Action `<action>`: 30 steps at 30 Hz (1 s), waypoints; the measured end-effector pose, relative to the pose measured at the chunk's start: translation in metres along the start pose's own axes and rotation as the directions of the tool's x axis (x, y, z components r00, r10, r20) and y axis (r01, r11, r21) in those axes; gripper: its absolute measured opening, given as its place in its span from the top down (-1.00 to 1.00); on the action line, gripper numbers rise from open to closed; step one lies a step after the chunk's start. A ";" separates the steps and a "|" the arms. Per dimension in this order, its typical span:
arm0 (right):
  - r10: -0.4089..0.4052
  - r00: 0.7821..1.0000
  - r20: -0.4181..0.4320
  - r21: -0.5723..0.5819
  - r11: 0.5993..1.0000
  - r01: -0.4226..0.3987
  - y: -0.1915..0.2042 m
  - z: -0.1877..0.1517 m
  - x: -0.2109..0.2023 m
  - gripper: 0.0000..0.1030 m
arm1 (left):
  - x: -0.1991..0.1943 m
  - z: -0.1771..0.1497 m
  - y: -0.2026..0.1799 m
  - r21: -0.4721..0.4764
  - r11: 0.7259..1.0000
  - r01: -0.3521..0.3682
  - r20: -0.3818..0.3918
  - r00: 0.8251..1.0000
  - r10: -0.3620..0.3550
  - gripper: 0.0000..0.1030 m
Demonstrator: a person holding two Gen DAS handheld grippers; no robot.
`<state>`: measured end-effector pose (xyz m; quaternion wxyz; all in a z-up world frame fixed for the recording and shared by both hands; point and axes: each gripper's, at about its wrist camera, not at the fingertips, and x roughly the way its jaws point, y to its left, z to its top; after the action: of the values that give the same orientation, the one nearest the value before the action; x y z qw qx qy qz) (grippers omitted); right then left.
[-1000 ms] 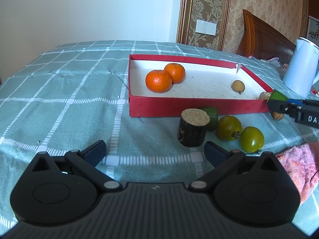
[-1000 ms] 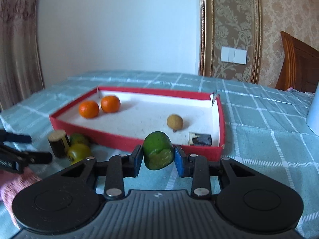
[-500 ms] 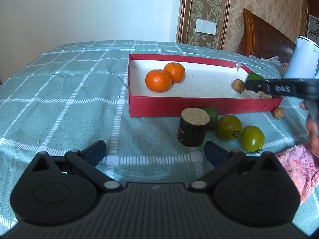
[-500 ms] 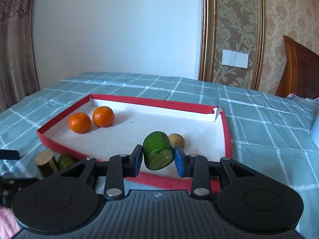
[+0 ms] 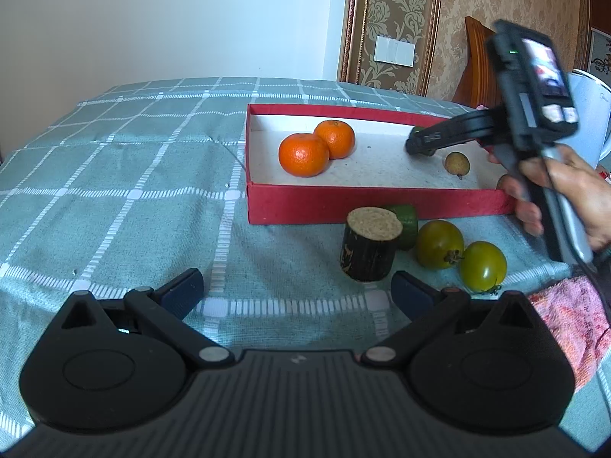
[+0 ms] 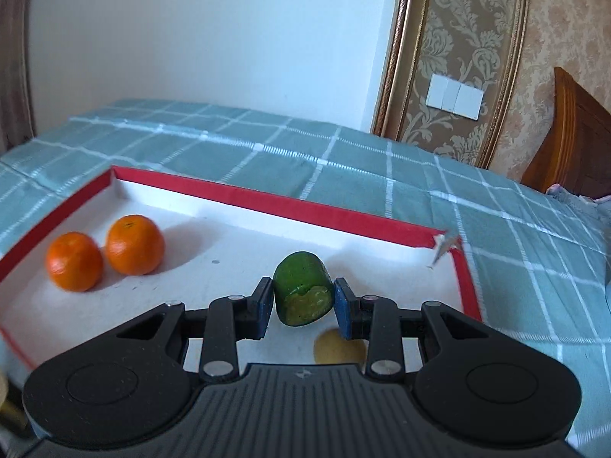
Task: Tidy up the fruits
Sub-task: 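Carry the cucumber piece into the tray and open the right gripper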
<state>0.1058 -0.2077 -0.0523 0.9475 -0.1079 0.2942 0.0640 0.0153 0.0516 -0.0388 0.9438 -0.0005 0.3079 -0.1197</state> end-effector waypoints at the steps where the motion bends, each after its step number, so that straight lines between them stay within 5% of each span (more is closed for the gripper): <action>1: -0.008 1.000 -0.010 -0.006 1.000 0.008 0.002 0.002 0.005 0.35 | 0.000 0.000 0.000 0.000 1.000 0.000 0.000 1.000 0.000 -1.00; 30: -0.047 0.998 -0.037 -0.058 0.997 0.045 0.012 0.005 0.003 0.26 | 0.000 0.000 0.000 0.004 1.000 -0.002 -0.002 1.000 0.002 -1.00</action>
<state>0.1087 -0.1946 -0.0525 0.9394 -0.1431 0.3077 0.0484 0.0157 0.0512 -0.0389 0.9437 0.0017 0.3087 -0.1191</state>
